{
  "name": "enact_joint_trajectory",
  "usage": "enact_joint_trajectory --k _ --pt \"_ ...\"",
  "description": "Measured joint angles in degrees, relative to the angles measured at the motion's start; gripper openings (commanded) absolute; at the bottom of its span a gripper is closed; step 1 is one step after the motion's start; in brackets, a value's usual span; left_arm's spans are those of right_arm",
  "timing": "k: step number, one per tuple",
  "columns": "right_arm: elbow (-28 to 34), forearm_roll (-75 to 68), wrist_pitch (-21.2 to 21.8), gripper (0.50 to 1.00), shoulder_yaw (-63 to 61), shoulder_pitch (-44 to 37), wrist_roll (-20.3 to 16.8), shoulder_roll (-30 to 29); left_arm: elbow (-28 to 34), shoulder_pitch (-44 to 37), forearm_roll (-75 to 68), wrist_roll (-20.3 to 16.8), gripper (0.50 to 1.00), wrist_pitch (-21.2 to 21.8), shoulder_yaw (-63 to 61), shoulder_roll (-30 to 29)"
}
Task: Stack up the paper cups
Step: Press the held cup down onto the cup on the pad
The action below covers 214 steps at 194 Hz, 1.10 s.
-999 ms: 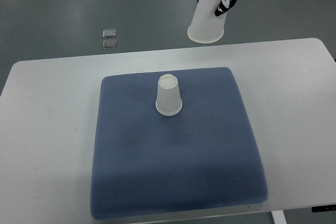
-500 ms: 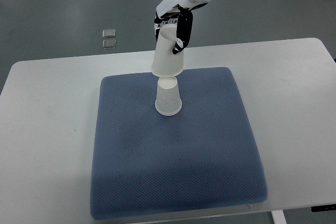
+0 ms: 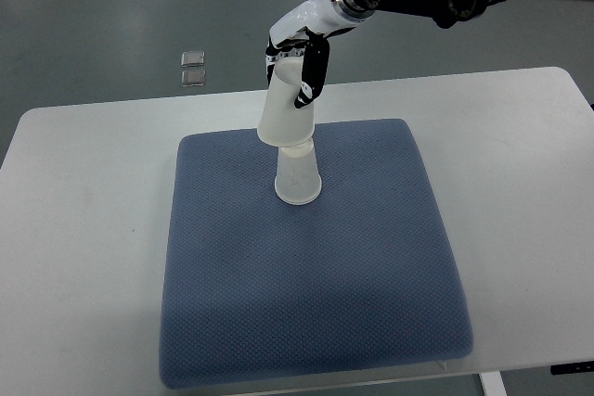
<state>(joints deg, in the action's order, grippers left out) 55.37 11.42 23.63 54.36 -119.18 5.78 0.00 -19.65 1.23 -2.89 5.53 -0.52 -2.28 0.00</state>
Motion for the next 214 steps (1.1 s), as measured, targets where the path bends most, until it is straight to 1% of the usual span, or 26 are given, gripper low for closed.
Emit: enact_joint_trajectory --k 35,63,98,135,160,214 --pt "0.0 0.0 -0.59 0.682 0.25 0.91 -0.07 0.0 0.05 -0.01 0.02 0.0 1.0 -0.02 0.0 0.0" --pt "0.0 0.11 -1.07 0.711 0.36 1.54 -0.07 0.0 0.05 -0.01 0.02 0.0 1.0 -0.02 0.0 0.0" --pt "0.0 0.13 -2.09 0.717 0.4 2.33 -0.09 0.0 0.05 -0.01 0.02 -0.02 1.0 -0.02 0.0 0.0" --pt "0.07 0.24 -2.18 0.725 0.65 2.44 -0.14 0.0 0.05 -0.01 0.0 -0.05 1.0 -0.02 0.03 0.0" --pt "0.1 0.34 -2.14 0.748 0.74 2.45 -0.34 0.0 0.13 0.0 0.0 -0.06 1.0 0.0 0.08 0.0" --pt "0.47 0.44 -1.96 0.762 0.79 2.52 -0.5 0.0 0.16 0.0 0.01 -0.06 1.0 0.0 0.0 0.0"
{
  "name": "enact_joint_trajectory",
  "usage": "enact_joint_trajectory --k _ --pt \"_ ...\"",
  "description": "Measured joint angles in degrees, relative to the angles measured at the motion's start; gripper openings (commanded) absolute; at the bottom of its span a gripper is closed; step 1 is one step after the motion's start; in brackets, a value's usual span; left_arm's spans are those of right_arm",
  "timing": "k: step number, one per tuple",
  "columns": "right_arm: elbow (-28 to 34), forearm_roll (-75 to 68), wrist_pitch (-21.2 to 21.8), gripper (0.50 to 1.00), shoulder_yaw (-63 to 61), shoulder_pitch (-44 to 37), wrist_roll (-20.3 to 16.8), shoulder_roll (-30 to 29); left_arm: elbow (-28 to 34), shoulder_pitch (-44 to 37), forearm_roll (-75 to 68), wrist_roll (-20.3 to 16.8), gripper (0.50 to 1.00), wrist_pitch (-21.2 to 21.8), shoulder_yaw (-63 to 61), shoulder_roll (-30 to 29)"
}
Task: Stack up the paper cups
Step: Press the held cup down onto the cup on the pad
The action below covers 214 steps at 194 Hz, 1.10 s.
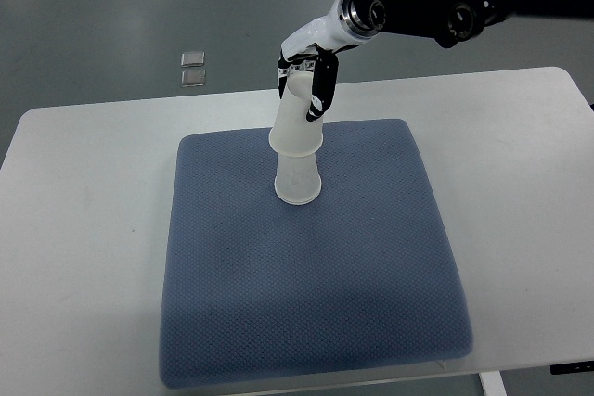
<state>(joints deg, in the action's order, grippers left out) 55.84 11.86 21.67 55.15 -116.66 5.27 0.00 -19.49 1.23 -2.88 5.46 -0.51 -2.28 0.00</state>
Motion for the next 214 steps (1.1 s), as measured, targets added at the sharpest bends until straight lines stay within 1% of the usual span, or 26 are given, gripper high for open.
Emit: enact_joint_trajectory --k 88,214 --pt "0.06 -0.17 -0.74 0.762 -0.03 0.72 0.0 0.0 0.07 0.0 0.02 -0.02 1.0 -0.02 0.09 0.0" --pt "0.06 -0.26 -1.1 0.789 -0.04 1.26 -0.26 0.0 0.08 0.0 -0.02 -0.02 1.0 -0.02 0.09 0.0"
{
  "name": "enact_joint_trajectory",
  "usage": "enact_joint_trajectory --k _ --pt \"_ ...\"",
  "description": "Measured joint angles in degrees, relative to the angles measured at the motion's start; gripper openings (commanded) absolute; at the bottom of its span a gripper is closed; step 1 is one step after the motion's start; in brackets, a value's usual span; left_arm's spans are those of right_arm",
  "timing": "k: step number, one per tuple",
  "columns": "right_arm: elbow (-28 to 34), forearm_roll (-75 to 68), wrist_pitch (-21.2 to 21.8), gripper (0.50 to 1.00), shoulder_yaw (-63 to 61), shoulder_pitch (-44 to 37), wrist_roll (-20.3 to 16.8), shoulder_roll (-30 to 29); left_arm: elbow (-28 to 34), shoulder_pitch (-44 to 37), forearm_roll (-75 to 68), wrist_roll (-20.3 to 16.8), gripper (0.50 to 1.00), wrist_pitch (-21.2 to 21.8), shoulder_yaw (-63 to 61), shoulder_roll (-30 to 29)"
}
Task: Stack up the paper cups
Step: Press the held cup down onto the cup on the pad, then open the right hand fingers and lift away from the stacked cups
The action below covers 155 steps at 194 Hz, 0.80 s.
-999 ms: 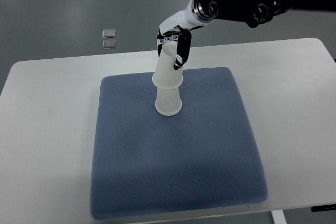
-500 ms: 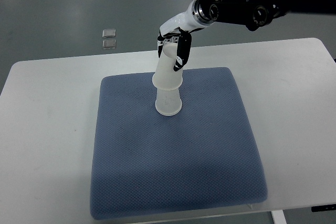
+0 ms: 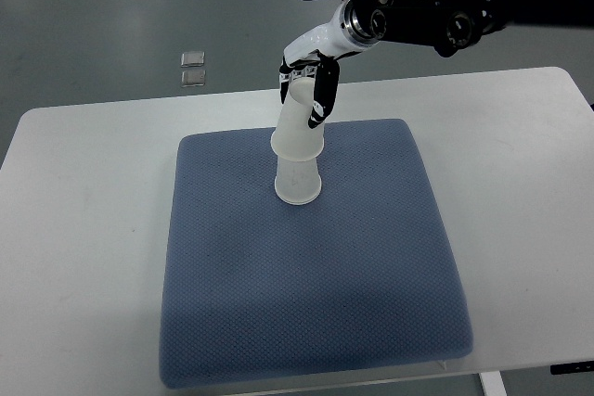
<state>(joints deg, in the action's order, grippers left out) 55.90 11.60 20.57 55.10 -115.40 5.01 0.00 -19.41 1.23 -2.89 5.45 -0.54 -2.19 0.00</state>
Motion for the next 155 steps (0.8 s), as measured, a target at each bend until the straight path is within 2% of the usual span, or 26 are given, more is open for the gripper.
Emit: enact_joint_trajectory --k 155 --pt "-0.16 -1.81 -0.05 0.797 -0.72 0.78 0.0 0.0 0.07 0.0 0.03 0.0 1.0 0.02 0.0 0.0"
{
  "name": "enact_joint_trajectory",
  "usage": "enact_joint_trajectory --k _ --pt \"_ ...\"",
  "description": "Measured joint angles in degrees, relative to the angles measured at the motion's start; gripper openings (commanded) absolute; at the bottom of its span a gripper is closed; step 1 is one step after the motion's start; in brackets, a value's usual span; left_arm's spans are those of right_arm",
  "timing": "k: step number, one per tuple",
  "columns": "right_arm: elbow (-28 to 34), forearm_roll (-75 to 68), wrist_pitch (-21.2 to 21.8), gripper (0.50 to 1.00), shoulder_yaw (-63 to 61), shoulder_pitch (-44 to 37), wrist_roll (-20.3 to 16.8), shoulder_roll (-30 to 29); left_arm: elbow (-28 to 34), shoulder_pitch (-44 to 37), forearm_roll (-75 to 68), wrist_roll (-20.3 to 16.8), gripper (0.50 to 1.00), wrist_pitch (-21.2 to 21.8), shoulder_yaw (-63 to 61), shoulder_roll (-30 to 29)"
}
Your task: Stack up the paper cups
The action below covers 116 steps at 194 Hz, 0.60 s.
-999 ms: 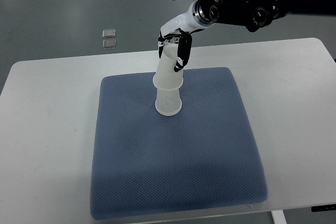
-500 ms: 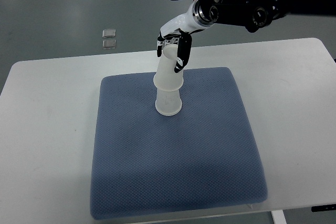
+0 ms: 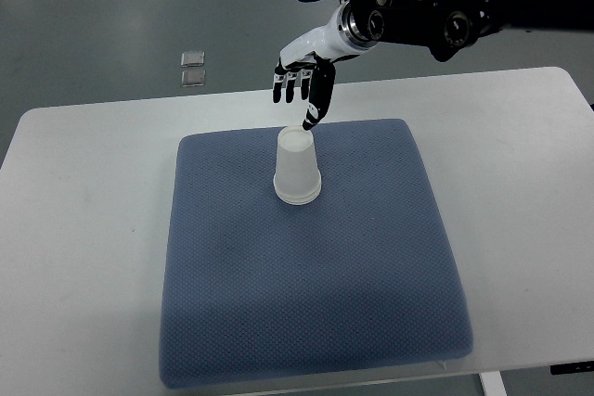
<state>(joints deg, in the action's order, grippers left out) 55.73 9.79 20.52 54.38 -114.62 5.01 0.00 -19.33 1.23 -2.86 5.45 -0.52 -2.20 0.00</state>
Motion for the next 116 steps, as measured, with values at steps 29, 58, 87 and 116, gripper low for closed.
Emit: enact_joint_trajectory --k 29,58,87,116 --pt "-0.06 -0.19 -0.97 0.797 -0.08 1.06 0.0 0.0 0.0 0.0 0.0 0.0 1.0 -0.02 0.0 0.0" --pt "-0.63 -2.24 -4.41 0.797 -0.44 3.36 0.27 0.0 0.0 0.0 -0.02 0.04 1.0 -0.02 -0.01 0.0" --pt "-1.99 -6.87 -9.8 0.797 -4.46 7.37 0.58 1.6 0.0 0.01 -0.04 0.09 1.0 -0.02 -0.08 0.0" --pt "-4.7 -7.82 -13.28 0.797 -16.5 14.41 0.66 8.01 -0.06 -0.01 -0.04 0.09 1.0 -0.02 -0.1 0.0"
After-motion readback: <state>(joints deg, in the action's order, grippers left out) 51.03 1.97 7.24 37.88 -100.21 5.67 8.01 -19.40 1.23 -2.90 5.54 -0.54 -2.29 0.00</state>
